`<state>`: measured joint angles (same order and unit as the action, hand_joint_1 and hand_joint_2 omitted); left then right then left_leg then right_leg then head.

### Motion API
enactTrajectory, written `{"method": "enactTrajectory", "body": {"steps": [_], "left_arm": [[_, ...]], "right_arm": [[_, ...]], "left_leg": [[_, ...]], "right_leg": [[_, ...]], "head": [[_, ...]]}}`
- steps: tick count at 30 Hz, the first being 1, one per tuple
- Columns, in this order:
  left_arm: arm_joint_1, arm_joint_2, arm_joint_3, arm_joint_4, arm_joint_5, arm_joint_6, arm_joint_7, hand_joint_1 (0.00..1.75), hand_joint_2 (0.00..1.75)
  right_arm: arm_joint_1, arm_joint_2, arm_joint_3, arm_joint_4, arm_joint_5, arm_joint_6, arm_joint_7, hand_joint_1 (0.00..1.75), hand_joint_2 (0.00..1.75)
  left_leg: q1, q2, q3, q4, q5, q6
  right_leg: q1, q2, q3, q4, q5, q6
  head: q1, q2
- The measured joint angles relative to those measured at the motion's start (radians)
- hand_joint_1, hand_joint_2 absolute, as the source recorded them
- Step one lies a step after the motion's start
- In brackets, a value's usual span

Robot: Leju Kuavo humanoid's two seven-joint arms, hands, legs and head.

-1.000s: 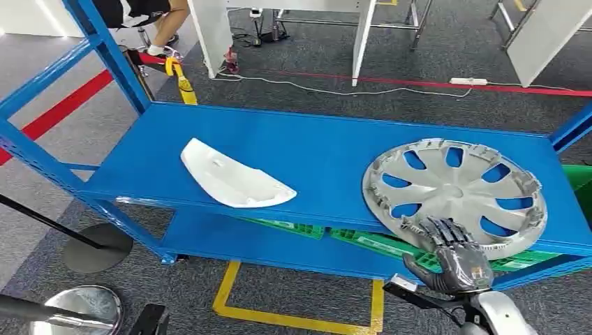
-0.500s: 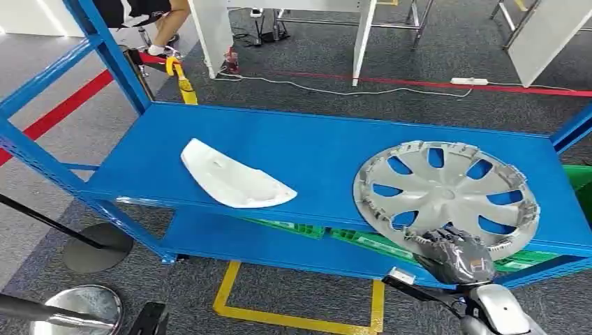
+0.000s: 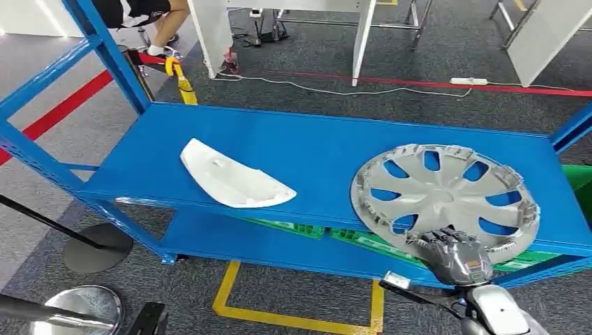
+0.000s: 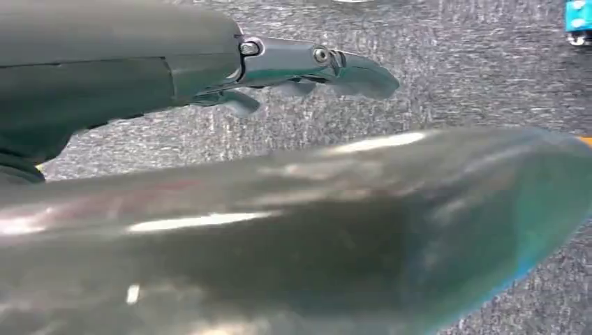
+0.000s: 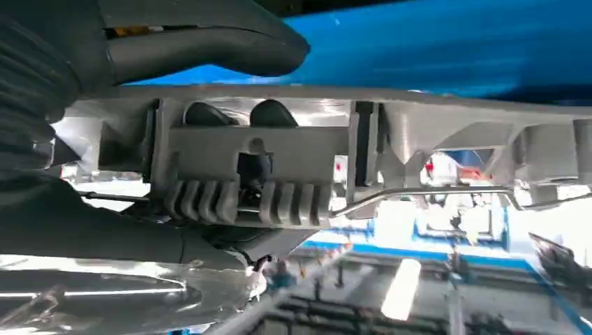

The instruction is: Take the parts from the cabinet and place them on the table.

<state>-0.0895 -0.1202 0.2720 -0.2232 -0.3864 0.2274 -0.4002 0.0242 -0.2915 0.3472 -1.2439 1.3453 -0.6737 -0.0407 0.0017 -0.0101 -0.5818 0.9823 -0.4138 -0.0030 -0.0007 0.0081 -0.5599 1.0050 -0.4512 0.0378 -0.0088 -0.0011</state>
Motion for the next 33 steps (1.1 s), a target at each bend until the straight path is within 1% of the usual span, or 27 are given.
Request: {"method": "enactTrajectory", "body": {"steps": [2,5,8,12,17,22,33], "left_arm": [[-0.002,0.000,0.000,0.000,-0.006,-0.006,-0.001,0.00,0.00],[-0.005,0.000,0.000,0.000,-0.012,-0.009,0.000,0.00,0.00],[-0.006,0.002,0.000,0.000,-0.019,-0.019,0.004,0.00,0.00],[-0.006,0.002,0.000,0.000,-0.021,-0.027,-0.017,0.00,0.00],[-0.006,0.002,0.000,0.000,-0.028,-0.019,-0.017,0.00,0.00],[-0.006,0.003,0.000,0.000,-0.029,-0.019,-0.017,0.00,0.00],[-0.006,0.003,0.000,0.000,-0.031,-0.021,-0.016,0.00,0.00]], "right_arm": [[0.013,0.005,-0.017,-0.041,0.033,0.000,-0.029,1.75,1.75],[0.024,0.021,-0.038,-0.105,0.049,0.000,-0.073,1.75,1.75],[0.023,0.028,-0.053,-0.161,0.056,0.000,-0.093,1.75,1.75],[0.024,0.036,-0.073,-0.218,0.055,0.000,-0.117,1.75,1.75],[0.023,0.045,-0.095,-0.255,0.062,0.000,-0.129,1.75,1.75],[0.022,0.050,-0.107,-0.263,0.062,0.000,-0.133,1.75,1.75],[0.021,0.056,-0.110,-0.271,0.061,0.000,-0.143,1.75,1.75]], "left_leg": [[0.000,0.000,0.000,0.000,0.000,0.000],[0.000,0.000,0.000,0.000,0.000,0.000],[0.000,0.000,-0.001,0.000,0.000,0.000],[0.000,0.000,-0.001,0.000,0.000,0.000],[0.000,0.000,-0.001,0.000,0.000,0.000],[-0.001,0.000,-0.001,0.000,0.000,0.000],[0.000,0.000,-0.001,0.000,0.000,0.000]], "right_leg": [[0.000,0.000,0.000,0.000,0.000,0.000],[0.000,0.000,-0.001,0.001,0.000,0.000],[0.000,-0.001,-0.001,0.001,0.000,0.000],[0.000,-0.001,-0.001,0.001,0.000,0.000],[0.000,-0.001,-0.001,0.001,0.000,0.000],[0.000,-0.001,-0.001,0.001,0.000,0.000],[0.000,-0.001,-0.001,0.001,0.000,0.000]], "head": [[0.000,0.000],[0.000,0.000],[0.000,0.000],[0.000,0.000],[0.000,0.000],[0.000,0.000],[0.000,0.000]]}}
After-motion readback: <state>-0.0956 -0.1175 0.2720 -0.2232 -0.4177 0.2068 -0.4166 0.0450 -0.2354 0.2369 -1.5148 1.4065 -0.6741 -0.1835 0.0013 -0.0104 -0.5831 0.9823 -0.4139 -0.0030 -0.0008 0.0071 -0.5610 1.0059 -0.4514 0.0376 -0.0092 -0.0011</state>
